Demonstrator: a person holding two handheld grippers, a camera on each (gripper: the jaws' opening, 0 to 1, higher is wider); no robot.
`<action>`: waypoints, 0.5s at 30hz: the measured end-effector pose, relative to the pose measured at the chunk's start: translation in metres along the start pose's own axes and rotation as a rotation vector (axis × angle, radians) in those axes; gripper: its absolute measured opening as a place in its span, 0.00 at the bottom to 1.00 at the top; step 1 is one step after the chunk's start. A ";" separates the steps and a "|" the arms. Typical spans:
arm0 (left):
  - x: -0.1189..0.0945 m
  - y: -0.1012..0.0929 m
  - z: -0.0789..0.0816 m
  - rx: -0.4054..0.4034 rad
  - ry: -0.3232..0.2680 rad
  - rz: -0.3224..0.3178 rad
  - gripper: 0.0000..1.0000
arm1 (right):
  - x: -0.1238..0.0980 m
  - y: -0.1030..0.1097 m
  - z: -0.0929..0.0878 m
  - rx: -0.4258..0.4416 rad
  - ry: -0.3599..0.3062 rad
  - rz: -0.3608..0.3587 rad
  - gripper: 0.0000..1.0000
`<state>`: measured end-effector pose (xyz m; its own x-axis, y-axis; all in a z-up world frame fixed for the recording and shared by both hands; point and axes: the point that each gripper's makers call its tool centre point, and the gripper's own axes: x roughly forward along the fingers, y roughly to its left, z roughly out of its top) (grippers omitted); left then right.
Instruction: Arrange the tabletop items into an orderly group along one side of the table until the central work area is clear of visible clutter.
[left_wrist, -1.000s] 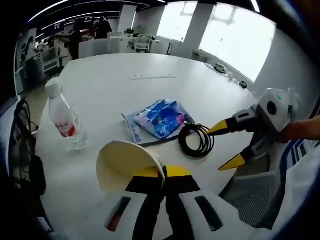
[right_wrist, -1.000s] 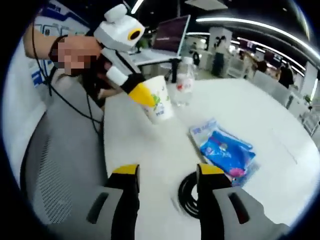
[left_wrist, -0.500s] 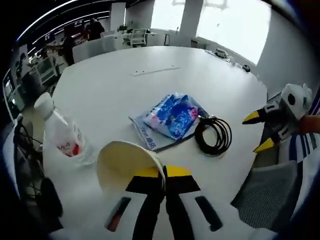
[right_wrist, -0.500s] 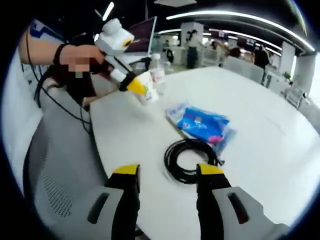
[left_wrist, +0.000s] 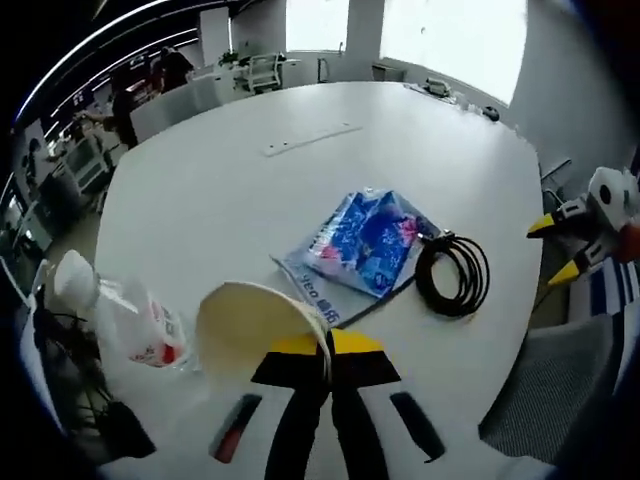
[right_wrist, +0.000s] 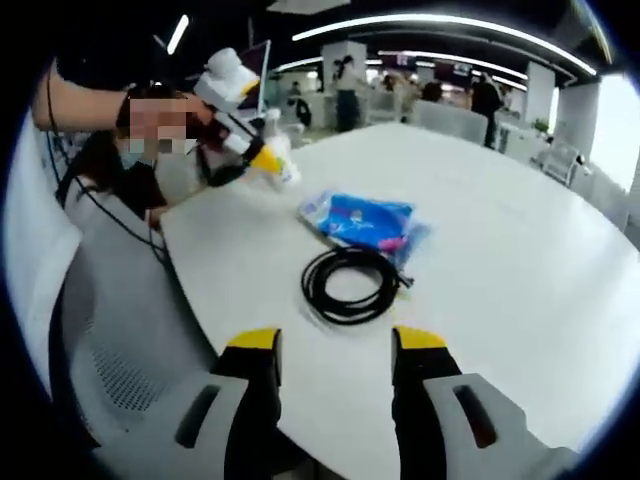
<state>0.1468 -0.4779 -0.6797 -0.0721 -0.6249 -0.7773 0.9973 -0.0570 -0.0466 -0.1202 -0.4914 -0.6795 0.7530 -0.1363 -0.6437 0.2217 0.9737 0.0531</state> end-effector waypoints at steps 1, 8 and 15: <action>0.001 0.002 0.001 0.003 0.002 0.005 0.00 | -0.001 -0.001 -0.001 0.005 -0.002 -0.006 0.42; 0.006 0.017 0.006 0.021 0.023 0.034 0.00 | -0.007 -0.006 -0.006 0.030 -0.003 -0.025 0.42; 0.013 0.026 0.008 0.032 0.051 0.050 0.00 | -0.012 -0.011 -0.013 0.050 -0.004 -0.043 0.42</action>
<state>0.1718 -0.4937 -0.6854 -0.0203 -0.5872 -0.8092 0.9986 -0.0521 0.0128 -0.1399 -0.4985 -0.6823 0.7445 -0.1785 -0.6433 0.2842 0.9567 0.0635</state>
